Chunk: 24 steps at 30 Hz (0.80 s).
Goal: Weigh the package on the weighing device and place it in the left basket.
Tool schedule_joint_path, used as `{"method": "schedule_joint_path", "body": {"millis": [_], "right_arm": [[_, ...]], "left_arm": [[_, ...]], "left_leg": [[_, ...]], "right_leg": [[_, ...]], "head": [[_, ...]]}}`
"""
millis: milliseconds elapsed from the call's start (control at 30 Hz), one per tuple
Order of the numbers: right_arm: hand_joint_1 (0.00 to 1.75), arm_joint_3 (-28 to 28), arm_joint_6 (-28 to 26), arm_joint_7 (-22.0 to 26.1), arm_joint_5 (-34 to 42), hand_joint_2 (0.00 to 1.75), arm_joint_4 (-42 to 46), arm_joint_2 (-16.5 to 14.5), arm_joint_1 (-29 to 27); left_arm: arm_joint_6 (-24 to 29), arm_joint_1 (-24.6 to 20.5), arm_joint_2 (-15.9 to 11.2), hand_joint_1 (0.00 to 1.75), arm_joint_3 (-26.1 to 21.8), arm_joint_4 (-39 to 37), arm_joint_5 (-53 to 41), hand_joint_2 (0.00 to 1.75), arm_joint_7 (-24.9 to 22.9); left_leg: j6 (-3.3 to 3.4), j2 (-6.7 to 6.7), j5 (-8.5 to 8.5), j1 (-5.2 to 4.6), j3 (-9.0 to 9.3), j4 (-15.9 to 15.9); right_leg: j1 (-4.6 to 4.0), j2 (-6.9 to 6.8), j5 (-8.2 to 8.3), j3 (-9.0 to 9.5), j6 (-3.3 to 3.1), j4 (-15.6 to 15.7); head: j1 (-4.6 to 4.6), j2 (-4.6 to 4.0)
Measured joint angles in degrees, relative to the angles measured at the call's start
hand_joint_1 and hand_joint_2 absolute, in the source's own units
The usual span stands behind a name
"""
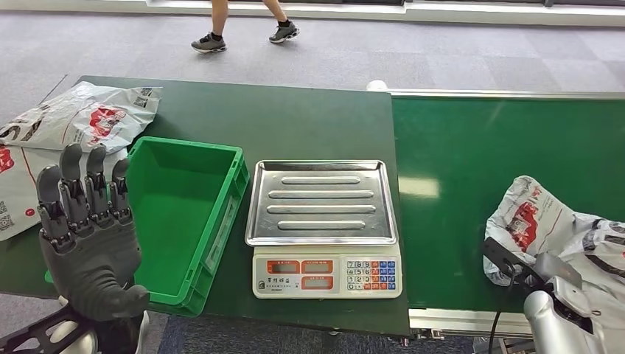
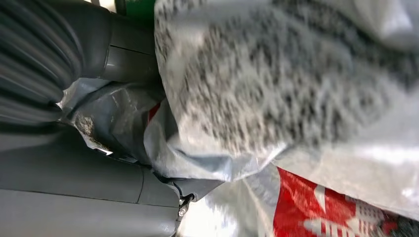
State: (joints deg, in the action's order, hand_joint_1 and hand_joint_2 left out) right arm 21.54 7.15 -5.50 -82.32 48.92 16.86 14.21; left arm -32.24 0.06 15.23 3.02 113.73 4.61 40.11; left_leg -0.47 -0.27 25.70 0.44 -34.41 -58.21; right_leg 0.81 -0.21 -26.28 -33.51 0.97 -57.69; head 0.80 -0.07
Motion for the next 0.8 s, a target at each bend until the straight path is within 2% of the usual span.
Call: {"method": "schedule_joint_path", "body": {"millis": [100, 267, 400, 533, 700, 800], "right_arm": [[1.75, 0.7, -1.6, -3.9, -3.9, 1.75, 5.7, -1.4, -0.6], [1.75, -0.1, -4.7, -15.7, -7.6, 1.75, 21.5, -2.4, -1.7], [1.75, -8.3, -3.0, -19.3, -7.8, 1.75, 35.7, -1.2, -0.7], [1.75, -19.8, -1.0, -17.0, -7.9, 1.75, 38.5, 0.2, 6.0], [1.75, -30.1, -0.9, -8.8, -7.2, 1.75, 29.7, -0.2, 19.5], [1.75, -35.2, -1.0, -1.3, -5.5, 1.75, 20.8, -3.3, 28.0]], "left_arm": [[0.0, 0.0, 0.0, 0.00, 0.0, 0.5, 0.1, 1.75, 0.0], [-0.3, 0.2, 0.0, 0.00, 0.0, 1.2, 0.3, 1.75, 0.0], [-2.1, 0.1, 0.0, 0.00, 0.0, 1.0, 0.7, 1.75, 0.0], [-2.9, -0.2, 0.0, 0.00, 0.0, 0.1, 1.0, 1.75, 0.0], [-3.4, -0.7, 0.0, 0.00, 0.0, -1.3, 1.6, 1.75, -0.1], [-4.0, -1.6, 0.0, 0.00, 0.0, -2.5, 2.0, 1.75, -0.1]], "left_leg": [[-0.01, 0.01, 0.00, 0.00, -0.06, 0.0], [-0.01, -0.03, -0.01, -0.06, -0.17, 0.0], [-0.07, 0.27, 0.04, -0.06, -0.13, 0.0], [-0.11, 0.54, 0.00, -0.05, -0.09, 0.1], [-0.10, 0.39, -0.25, -0.02, -0.22, 0.0], [-0.22, 0.41, -0.37, -0.01, -0.31, 0.0]], "right_leg": [[0.00, 0.01, -0.01, -0.08, -0.01, 0.0], [0.05, -0.03, -0.02, -0.12, -0.01, 0.0], [0.05, 0.31, 0.01, -0.21, -0.04, 0.0], [0.04, 0.53, 0.12, -0.28, -0.10, -0.1], [0.00, 0.38, 0.31, -0.37, -0.14, -0.1], [-0.01, 0.45, 0.40, -0.53, -0.20, -0.2]], "head": [[0.01, 0.00], [-0.01, 0.00], [0.00, 0.00], [0.00, 0.00], [0.00, 0.00], [0.00, 0.00]]}}
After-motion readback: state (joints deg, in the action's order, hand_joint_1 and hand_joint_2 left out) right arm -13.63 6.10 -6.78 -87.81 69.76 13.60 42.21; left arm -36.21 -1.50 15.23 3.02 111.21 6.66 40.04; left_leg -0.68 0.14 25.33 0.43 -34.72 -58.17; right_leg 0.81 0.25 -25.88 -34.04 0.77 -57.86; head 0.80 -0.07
